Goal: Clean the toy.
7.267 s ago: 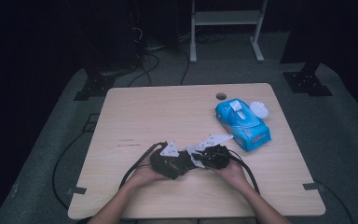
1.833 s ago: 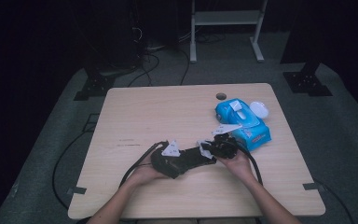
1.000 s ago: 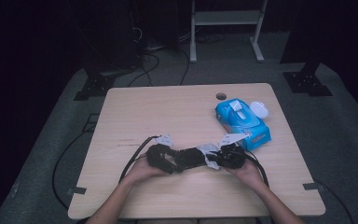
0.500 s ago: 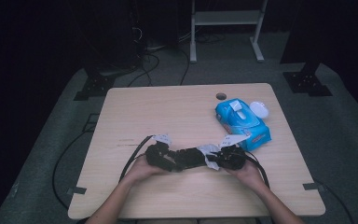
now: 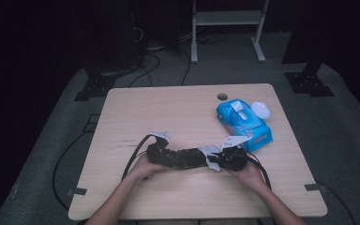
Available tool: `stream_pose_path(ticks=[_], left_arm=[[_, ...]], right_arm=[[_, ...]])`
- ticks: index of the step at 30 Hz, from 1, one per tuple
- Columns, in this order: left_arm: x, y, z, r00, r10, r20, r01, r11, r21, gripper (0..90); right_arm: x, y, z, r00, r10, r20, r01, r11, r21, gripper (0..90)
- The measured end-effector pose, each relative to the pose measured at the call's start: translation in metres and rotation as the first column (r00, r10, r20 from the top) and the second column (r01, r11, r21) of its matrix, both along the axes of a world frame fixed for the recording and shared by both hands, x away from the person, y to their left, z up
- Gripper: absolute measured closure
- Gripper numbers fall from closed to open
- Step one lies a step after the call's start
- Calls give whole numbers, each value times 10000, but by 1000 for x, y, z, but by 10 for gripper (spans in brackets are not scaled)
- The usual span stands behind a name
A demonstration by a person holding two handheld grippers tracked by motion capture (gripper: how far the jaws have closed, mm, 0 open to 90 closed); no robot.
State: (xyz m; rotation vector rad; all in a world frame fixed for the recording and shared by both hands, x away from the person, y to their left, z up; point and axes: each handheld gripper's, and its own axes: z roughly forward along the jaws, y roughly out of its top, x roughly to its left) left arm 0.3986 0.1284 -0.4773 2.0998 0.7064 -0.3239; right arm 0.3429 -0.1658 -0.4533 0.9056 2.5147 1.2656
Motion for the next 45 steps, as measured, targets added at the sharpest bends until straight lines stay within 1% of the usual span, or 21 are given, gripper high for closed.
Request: stream_pose_path(ticks=[3,4,7,10,14,15,17,19,21,24,25,27,29,31,33,34,36,38,40,43,45], left_arm=[[-1,-2,1,9997,245,27,-246,9996,104,290],[0,-2,1,9996,274,-16,-273,9996,72,295],[2,-1,-1,9982,352,-490,-362,9991,-201,292],[5,1,-2,9962,353,-802,-386,9985,-398,294],[5,1,-2,9950,453,-887,-487,9981,-367,310],[4,0,-1,9948,505,-885,-535,9980,-322,310],[2,-2,1,9974,475,-540,-479,9988,-51,311],[0,-2,1,9987,453,-254,-450,9989,111,314],[-1,-2,2,9979,637,81,-639,9974,324,355],[-2,0,1,9975,640,299,-648,9975,267,410],[-2,0,1,9973,669,313,-677,9974,253,425],[0,0,0,9977,675,118,-676,9976,134,418],[2,-2,0,9972,739,-84,-739,9973,4,357],[4,-5,0,9973,731,-96,-731,9973,7,325],[6,-8,0,9961,854,-219,-856,9963,-54,288],[7,-9,0,9960,865,-219,-867,9962,-77,285],[8,-12,-1,9942,1058,-179,-1060,9943,-93,295],[7,-14,0,9941,1081,98,-1081,9941,73,360],[6,-16,0,9937,1122,35,-1122,9936,118,367],[7,-13,0,9938,1114,2,-1114,9938,-15,385],[6,-11,-1,9939,1103,-9,-1103,9939,-93,397]], right_arm=[[-1,0,0,10000,32,-12,-32,10000,54,833],[-1,0,0,10000,49,4,-49,10000,38,833],[-1,-1,0,10000,38,24,-38,10000,17,833],[0,-2,-1,10000,51,37,-51,10000,59,833],[-1,-2,-1,9999,124,98,-125,9999,30,833],[-1,-2,-1,9998,128,132,-128,9999,28,833],[-2,-2,-1,9998,165,133,-166,9999,47,833],[-3,-1,-1,9996,210,172,-210,9998,13,832],[-4,-1,-1,9996,227,149,-227,9997,45,832],[-5,-2,0,9997,215,144,-215,9998,-11,833],[-4,-3,0,9998,201,91,-201,9998,-6,832],[-3,-5,0,9998,208,22,-208,9998,44,832],[-2,-5,0,9998,189,-16,-189,9998,44,832],[-2,-5,0,9997,240,-5,-240,9997,51,833],[-1,-6,0,9996,272,0,-272,9996,79,833],[-2,-6,0,9995,318,2,-318,9995,50,833],[-2,-6,0,9993,384,14,-384,9992,55,832],[-2,-6,0,9991,414,28,-415,9991,67,833],[-2,-6,0,9991,422,16,-422,9991,82,832],[-1,-6,1,9990,445,-40,-445,9990,34,831],[-1,-8,1,9994,337,32,-337,9994,40,830]])
